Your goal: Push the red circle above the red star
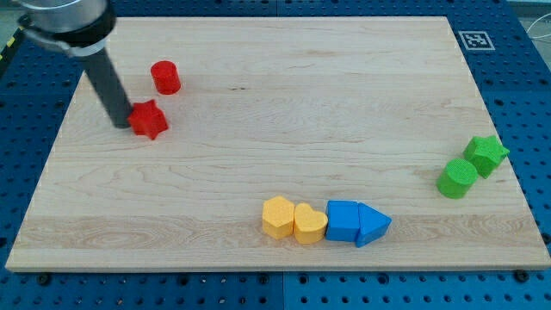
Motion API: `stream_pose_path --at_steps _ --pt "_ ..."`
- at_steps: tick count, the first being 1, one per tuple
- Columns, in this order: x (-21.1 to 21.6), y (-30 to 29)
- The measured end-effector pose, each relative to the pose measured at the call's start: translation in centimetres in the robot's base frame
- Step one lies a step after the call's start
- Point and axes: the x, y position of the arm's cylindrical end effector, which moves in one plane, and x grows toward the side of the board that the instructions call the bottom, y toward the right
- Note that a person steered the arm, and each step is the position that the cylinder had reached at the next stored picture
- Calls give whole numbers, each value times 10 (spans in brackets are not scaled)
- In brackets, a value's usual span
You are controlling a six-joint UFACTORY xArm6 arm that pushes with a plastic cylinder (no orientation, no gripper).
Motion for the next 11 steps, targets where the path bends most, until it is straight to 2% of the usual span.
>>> stream_pose_path --at_steps 1,3,5,6,7,8,11 --pt "-17 35" --pt "-23 34" --pt "-44 -51" --pt "-82 -77" --pt "-108 -76" --pt "-113 -49" --pt "-85 58"
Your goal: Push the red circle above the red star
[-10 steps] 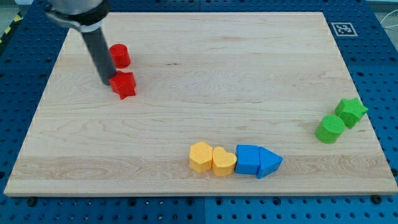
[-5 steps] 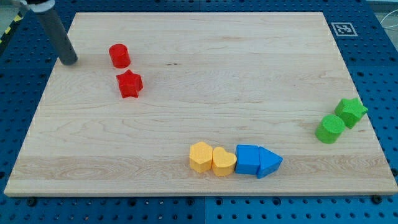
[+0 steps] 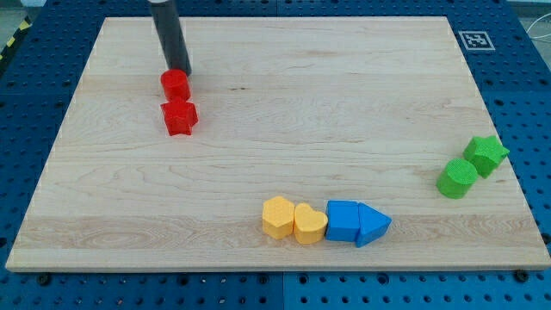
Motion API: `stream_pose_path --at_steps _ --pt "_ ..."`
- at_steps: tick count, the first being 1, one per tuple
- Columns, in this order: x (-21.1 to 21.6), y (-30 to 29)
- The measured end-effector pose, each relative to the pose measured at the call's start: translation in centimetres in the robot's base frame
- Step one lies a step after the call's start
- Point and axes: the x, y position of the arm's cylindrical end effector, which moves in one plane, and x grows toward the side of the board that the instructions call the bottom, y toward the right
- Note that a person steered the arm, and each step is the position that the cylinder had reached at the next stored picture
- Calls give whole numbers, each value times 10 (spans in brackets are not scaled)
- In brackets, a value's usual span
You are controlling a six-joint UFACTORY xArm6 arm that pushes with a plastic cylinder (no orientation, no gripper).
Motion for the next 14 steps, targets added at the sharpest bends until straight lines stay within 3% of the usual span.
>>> stream_pose_path --at_steps 3,7,11,13,14 --pt "4 -64" --pt "41 5" --pt "13 4" --pt "-6 56" --pt "10 66"
